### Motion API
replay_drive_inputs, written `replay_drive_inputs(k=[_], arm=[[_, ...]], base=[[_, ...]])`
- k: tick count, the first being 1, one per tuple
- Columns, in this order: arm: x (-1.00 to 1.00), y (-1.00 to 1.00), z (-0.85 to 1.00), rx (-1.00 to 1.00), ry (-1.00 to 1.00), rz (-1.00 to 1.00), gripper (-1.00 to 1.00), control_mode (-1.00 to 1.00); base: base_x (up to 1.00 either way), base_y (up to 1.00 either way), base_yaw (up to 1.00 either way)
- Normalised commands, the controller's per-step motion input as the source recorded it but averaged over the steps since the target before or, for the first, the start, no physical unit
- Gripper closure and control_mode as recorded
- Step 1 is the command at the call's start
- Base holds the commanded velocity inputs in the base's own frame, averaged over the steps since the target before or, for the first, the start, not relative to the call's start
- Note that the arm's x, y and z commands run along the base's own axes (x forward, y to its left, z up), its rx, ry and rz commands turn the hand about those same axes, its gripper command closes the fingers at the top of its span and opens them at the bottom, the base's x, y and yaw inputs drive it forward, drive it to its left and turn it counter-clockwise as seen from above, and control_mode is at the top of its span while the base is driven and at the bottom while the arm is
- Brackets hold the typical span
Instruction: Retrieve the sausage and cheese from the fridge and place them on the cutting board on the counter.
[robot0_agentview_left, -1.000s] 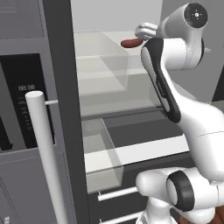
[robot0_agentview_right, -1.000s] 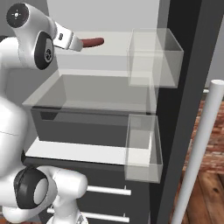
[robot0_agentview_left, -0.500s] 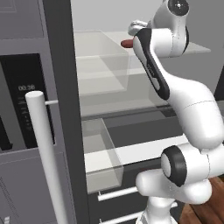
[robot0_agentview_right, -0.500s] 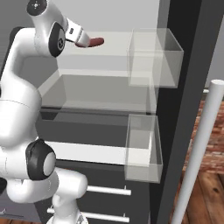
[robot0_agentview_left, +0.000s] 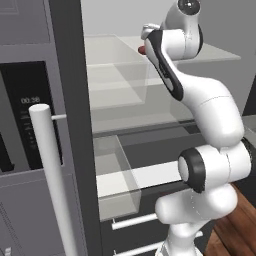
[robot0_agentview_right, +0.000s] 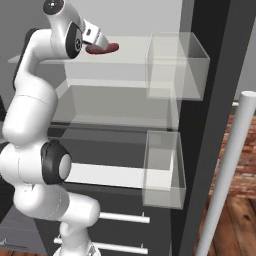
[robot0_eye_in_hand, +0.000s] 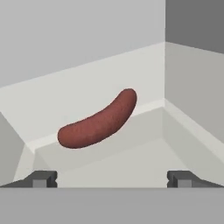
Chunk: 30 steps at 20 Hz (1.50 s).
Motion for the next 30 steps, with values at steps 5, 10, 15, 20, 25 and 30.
replay_drive_inputs(k=[5,10,15,20,25,30], arm=[[0.47,0.0,-0.12,0.0,0.0,0.0,-1.0,-1.0],[0.42,0.0,-0.02,0.0,0.04,0.0,-1.0,-1.0],[0.41,0.09,0.0,-0.01,0.03,0.0,-1.0,-1.0],[0.28,0.0,0.0,0.0,0.09,0.0,-1.0,-1.0],[0.22,0.0,-0.05,0.0,0.12,0.0,-1.0,-1.0],[0.22,0.0,-0.01,0.0,0.02,0.0,-1.0,-1.0]], base=[[0.0,0.0,0.0],[0.0,0.0,0.0],[0.0,0.0,0.0],[0.0,0.0,0.0],[0.0,0.0,0.0],[0.0,0.0,0.0]])
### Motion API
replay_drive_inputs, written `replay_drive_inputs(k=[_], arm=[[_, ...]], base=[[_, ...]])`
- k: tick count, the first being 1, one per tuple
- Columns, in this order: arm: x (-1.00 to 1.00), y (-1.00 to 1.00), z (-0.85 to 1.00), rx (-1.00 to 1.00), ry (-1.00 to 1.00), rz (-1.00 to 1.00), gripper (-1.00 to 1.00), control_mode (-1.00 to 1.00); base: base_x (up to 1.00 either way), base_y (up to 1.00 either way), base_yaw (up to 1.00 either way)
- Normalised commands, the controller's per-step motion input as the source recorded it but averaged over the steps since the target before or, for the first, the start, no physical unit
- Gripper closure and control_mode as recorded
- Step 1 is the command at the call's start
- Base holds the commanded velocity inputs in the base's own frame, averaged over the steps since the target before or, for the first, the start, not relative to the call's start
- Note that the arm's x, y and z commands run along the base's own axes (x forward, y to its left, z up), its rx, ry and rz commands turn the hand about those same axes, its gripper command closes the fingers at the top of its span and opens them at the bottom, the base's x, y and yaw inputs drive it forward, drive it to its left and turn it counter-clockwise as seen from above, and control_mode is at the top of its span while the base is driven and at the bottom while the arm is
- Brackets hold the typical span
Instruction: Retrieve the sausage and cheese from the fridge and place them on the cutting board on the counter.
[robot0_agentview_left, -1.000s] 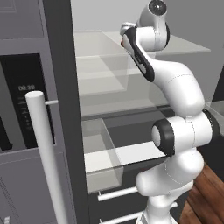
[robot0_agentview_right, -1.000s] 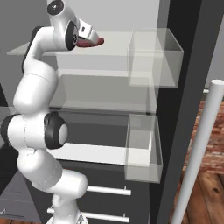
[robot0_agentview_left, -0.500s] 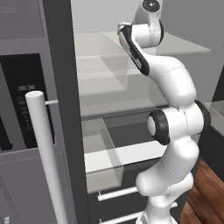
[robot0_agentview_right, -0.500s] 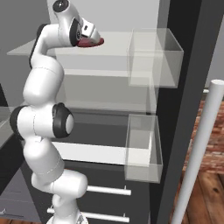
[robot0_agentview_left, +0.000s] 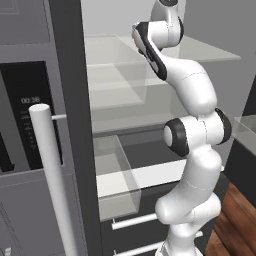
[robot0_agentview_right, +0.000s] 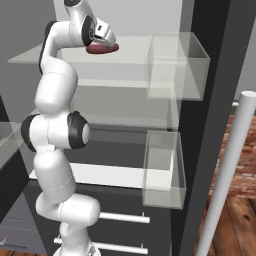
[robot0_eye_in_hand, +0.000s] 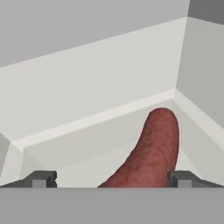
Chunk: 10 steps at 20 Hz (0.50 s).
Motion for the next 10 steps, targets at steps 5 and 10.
replay_drive_inputs(k=[5,10], arm=[[0.25,0.0,0.0,0.0,0.0,0.0,-1.0,-1.0],[0.13,0.0,-0.07,0.0,0.0,0.0,-1.0,-1.0]], base=[[0.0,0.0,0.0],[0.0,0.0,0.0]])
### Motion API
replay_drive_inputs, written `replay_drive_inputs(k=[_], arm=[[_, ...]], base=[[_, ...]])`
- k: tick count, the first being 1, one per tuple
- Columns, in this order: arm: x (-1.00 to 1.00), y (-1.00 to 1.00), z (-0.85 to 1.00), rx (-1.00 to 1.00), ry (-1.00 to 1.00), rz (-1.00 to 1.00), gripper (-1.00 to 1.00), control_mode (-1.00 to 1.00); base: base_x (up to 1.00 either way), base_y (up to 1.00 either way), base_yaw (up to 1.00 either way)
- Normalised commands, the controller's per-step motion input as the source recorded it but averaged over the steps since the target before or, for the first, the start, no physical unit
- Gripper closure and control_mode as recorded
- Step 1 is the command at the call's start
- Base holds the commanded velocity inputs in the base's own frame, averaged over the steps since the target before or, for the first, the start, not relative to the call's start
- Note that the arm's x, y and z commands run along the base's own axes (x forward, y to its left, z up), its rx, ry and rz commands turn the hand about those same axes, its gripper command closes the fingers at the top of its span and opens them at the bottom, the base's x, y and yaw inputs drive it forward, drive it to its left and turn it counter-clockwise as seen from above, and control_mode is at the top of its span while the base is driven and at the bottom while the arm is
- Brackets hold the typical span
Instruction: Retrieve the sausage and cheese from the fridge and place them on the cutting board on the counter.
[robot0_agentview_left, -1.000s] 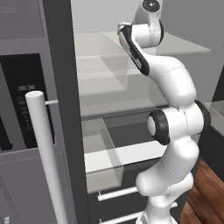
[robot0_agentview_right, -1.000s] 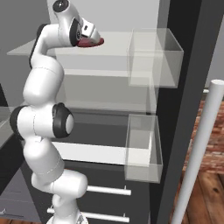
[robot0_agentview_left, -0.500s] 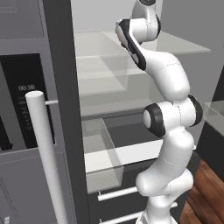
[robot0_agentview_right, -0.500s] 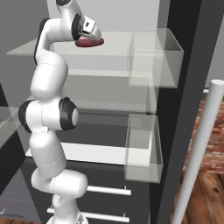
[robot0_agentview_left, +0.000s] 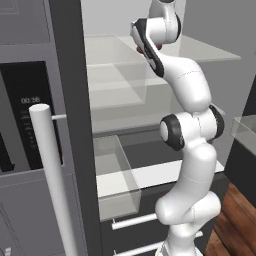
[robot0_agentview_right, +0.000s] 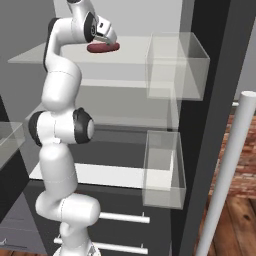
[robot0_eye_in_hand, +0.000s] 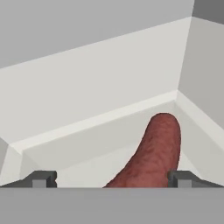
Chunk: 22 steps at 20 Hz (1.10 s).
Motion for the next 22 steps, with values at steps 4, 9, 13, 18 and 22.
replay_drive_inputs(k=[4,9,13,18,22], arm=[[0.11,0.0,-0.18,0.0,0.0,0.0,-1.0,-1.0],[0.02,-0.03,-0.27,0.0,0.0,0.0,-1.0,-1.0],[0.0,-0.05,-0.35,0.0,0.0,0.0,-1.0,-1.0],[0.0,-0.04,-0.36,0.0,0.0,0.0,-1.0,-1.0],[0.0,-0.02,-0.35,0.0,0.0,0.0,-1.0,-1.0]], base=[[0.0,0.0,0.0],[0.0,0.0,0.0],[0.0,0.0,0.0],[0.0,0.0,0.0],[0.0,0.0,0.0]])
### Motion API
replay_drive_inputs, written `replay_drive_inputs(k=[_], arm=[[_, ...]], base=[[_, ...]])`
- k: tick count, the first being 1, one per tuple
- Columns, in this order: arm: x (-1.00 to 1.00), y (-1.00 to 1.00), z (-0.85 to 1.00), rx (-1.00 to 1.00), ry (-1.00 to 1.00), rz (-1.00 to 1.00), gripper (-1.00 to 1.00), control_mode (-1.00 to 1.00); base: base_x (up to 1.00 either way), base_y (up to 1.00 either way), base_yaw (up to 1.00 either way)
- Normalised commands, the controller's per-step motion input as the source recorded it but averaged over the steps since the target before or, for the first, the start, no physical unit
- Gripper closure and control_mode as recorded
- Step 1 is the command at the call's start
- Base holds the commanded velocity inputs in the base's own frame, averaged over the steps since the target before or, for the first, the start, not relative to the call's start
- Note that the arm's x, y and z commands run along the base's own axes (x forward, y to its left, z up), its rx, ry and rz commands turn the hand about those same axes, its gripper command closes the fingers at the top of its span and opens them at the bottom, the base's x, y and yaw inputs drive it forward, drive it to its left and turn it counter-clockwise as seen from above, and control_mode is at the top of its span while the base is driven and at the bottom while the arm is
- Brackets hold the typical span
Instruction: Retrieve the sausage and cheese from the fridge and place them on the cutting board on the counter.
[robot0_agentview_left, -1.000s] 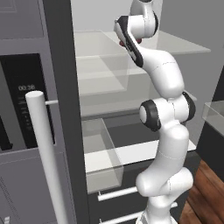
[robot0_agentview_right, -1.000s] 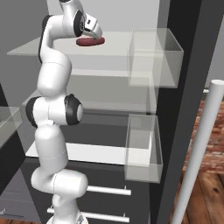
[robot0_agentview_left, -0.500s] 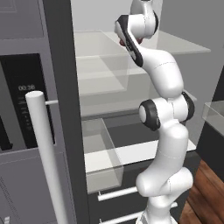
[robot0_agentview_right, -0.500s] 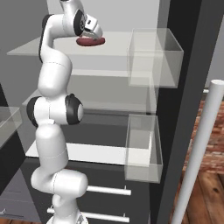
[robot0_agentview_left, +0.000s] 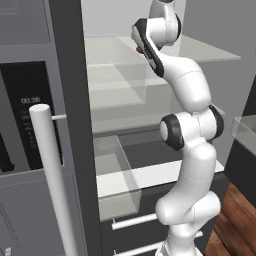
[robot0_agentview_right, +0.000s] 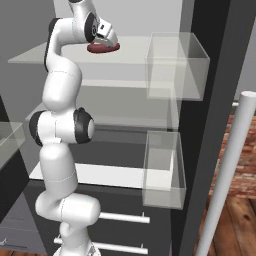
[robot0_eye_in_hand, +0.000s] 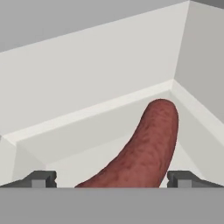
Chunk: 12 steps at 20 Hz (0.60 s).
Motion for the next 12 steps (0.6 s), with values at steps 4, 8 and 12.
replay_drive_inputs(k=[4,8,12], arm=[[0.0,0.0,-0.44,0.0,0.0,0.0,-1.0,-1.0],[-0.03,0.0,-0.55,-0.02,0.0,0.0,-1.0,-1.0],[-0.02,0.01,-0.45,-0.01,0.0,-0.05,-1.0,-1.0]], base=[[0.0,0.0,0.0],[0.0,0.0,0.0],[0.0,0.0,0.0]])
